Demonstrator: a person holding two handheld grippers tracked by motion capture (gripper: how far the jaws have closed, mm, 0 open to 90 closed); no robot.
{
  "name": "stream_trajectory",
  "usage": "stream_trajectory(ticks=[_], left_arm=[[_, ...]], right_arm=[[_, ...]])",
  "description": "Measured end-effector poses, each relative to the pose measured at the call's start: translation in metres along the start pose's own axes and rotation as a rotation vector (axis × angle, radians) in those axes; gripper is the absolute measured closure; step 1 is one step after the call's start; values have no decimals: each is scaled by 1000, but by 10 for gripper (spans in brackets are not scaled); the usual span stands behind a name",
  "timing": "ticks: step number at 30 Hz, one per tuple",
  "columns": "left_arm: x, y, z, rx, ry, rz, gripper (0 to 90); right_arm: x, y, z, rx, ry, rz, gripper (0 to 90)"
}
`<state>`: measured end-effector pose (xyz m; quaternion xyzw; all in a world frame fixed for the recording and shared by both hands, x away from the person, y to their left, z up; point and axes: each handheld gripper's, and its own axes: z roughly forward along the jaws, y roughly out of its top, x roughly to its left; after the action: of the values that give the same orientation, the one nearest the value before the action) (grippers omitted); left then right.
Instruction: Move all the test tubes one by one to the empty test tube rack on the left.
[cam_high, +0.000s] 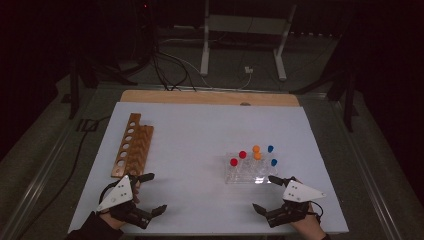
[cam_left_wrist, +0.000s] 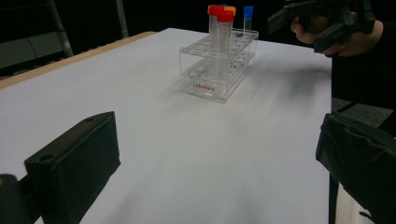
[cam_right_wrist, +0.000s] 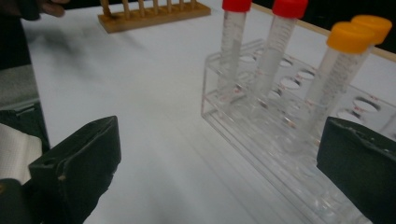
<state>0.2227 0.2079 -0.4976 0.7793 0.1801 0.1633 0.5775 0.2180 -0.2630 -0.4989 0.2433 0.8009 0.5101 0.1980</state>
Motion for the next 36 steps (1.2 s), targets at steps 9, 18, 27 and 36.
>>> stream_trajectory(ticks=[9, 18, 27, 36], left_arm=[[1, 0, 0, -4, 7, -8, 5], [0, 0, -2, -12, 17, -4, 4], [-1, 0, -5, -20, 16, -7, 5], [-1, 0, -6, -22, 21, -8, 5]], right_arm=[[2, 6, -3, 9, 8, 18, 0], [9, 19, -8, -30, 29, 12, 0], [8, 38, -15, -83, -27, 15, 0], [5, 46, -18, -98, -74, 17, 0]])
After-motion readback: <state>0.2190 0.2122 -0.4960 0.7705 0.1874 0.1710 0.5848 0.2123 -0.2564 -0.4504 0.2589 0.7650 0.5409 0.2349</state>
